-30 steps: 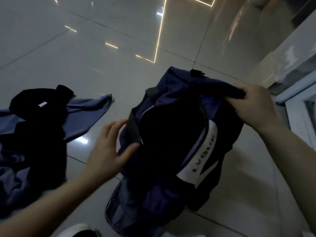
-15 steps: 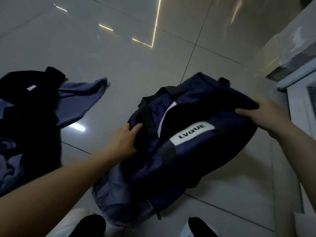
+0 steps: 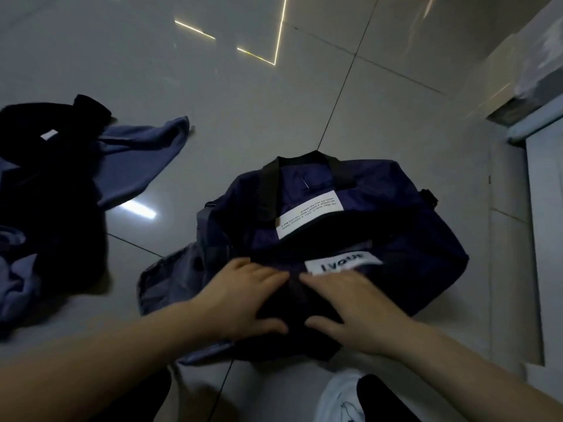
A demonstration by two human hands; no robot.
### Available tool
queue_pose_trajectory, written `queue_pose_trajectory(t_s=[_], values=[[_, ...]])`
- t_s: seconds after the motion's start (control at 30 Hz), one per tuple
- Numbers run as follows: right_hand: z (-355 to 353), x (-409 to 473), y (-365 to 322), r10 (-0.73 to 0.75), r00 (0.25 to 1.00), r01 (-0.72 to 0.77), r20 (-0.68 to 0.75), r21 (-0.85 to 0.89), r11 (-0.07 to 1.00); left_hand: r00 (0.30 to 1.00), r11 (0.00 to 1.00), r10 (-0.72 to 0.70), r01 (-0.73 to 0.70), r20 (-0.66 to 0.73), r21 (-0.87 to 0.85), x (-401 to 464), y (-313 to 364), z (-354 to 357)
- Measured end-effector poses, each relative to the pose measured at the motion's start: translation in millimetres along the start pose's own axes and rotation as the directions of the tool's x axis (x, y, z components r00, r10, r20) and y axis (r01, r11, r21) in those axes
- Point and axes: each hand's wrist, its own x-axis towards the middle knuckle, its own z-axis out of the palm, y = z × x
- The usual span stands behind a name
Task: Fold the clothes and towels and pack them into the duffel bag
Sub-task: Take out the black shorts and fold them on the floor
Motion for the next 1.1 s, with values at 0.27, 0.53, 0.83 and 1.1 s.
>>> queue_pose_trajectory(t_s=[0.27, 0.53, 0.83, 1.1], values=[[-31.4, 60.5, 30.5, -0.095, 0.963, 0.003, -0.251, -0.344, 0.939, 0.982, 0.976, 0.187, -0.190, 0.035, 0.103, -32.0, 0.5, 28.6], [-94.5, 140.0, 41.4, 0.166, 0.966, -0.245, -0.198, -0.500, 0.831, 0.977, 0.980, 0.182, -0.172, -0.107, 0.099, -55.8, -44.7, -4.3], [-135.1, 181.9, 26.4, 0.366, 0.868, -0.466, -0.337, -0.295, 0.834, 0.995, 0.996, -0.087, 0.087, -0.043, 0.005, -55.2, -98.5, -53.9], [-121.9, 194.9, 35.8, 0.411, 0.832, -0.498, -0.372, -0.176, 0.849, 0.826, 0.825, -0.563, 0.564, 0.030, -0.025, 26.3, -139.3, -54.7]])
